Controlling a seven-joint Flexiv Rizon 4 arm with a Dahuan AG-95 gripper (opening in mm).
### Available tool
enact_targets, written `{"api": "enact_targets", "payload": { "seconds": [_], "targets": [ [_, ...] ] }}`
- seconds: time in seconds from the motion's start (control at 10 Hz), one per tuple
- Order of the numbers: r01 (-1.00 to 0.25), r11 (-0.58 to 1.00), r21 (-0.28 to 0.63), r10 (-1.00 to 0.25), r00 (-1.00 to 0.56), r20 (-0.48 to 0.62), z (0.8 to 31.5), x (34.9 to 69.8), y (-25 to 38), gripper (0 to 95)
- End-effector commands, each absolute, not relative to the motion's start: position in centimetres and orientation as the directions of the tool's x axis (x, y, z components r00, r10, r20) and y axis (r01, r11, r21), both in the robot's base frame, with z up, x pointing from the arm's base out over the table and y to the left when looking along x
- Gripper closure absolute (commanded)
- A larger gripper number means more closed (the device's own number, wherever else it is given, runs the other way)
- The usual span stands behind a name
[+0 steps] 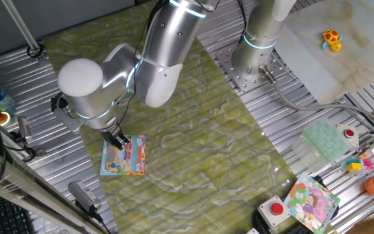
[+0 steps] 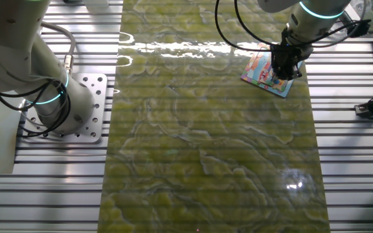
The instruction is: Assemble one piece of a puzzle
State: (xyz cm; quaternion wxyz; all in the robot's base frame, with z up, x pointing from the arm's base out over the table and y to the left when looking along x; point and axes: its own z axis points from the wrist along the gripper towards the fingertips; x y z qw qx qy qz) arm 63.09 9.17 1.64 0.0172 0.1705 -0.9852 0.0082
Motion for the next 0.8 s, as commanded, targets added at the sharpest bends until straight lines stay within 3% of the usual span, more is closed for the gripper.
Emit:
{"api": "enact_targets", "payload": {
  "seconds": [0.1,0.8],
  "targets": [
    [-0.335,0.942,-0.011,-0.335,-0.942,0.037,1.53,63.07,9.1,95.0],
    [-0.333,0.943,-0.005,-0.332,-0.942,0.052,1.35,62.95,9.02,95.0]
  ]
}}
